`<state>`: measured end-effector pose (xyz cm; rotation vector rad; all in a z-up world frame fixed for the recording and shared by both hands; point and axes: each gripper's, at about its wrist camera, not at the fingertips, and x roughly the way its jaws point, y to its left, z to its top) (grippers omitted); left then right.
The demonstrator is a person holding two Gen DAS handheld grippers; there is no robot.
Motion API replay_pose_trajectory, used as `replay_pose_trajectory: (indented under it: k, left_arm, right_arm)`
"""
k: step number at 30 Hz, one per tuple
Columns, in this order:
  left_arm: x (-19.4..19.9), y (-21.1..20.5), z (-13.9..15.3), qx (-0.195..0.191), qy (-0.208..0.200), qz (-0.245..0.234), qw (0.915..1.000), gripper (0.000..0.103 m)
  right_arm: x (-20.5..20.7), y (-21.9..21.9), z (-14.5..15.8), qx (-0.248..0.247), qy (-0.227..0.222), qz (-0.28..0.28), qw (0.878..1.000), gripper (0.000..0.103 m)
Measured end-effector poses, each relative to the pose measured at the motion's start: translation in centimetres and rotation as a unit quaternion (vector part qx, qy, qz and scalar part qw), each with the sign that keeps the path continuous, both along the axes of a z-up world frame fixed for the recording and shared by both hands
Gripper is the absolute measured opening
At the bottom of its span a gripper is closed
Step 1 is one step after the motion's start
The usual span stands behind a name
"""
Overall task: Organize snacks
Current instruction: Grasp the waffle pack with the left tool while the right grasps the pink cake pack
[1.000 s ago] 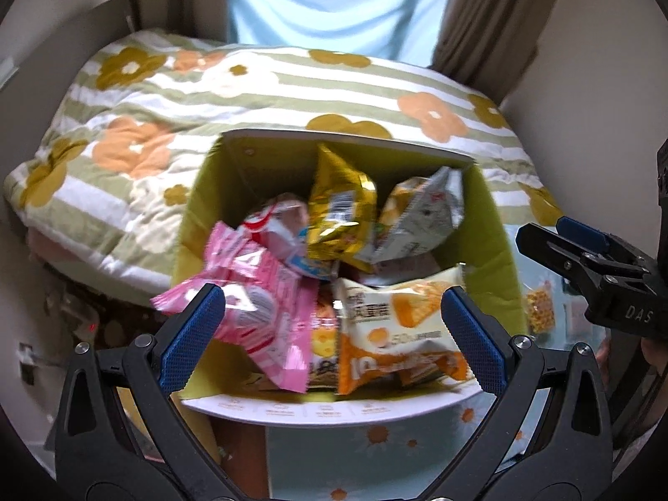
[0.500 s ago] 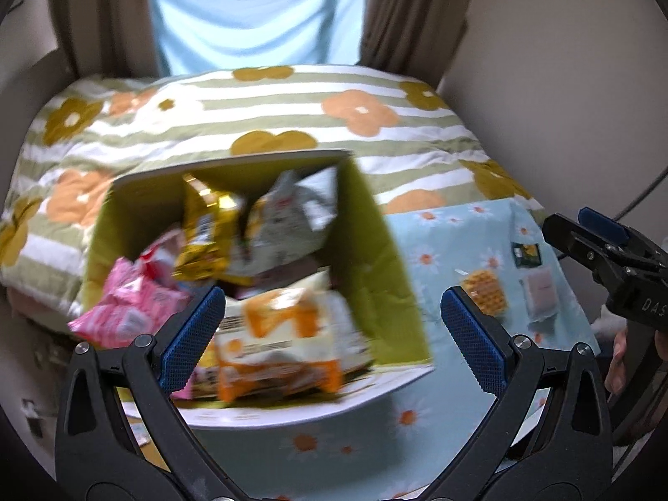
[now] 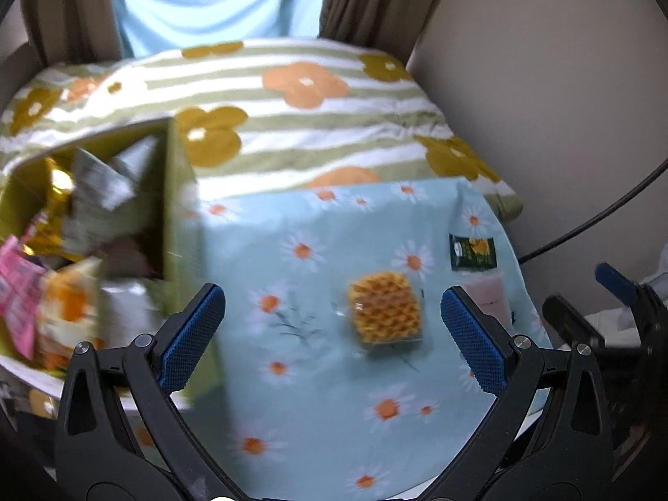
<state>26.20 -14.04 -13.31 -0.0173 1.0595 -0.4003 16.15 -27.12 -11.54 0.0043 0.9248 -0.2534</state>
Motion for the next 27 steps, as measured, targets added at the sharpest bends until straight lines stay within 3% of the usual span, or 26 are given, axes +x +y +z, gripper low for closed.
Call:
replay_pose_trajectory:
  k: [5, 12, 21, 27]
  left_arm:
    - [0.2, -3.6, -4.9, 0.003, 0.057, 0.011, 0.9983, 0.103]
    - [0.7, -7.8, -10.5, 0.033, 0.104, 0.007, 0.994, 0.103]
    - [1.7, -11.8, -15.4, 0.119, 0.101, -0.021, 0.9875, 0.103]
    - [2.5, -12.3, -16.5, 0.121, 0.109, -0.03, 0.9862, 0.103]
  right_arm:
    - [-1.4, -2.9, -4.0, 0.007, 0.019, -0.002, 1.0, 0.102]
    - [-2.2, -4.2, -8.4, 0.013, 0.031, 0.001, 0.999, 0.102]
    - [-1.6, -4.6, -12.5, 0.002, 0.03, -0.01, 1.0, 0.102]
    - [-1.1, -3.9, -13.6, -0.015, 0.032, -0.009, 0.999, 0.102]
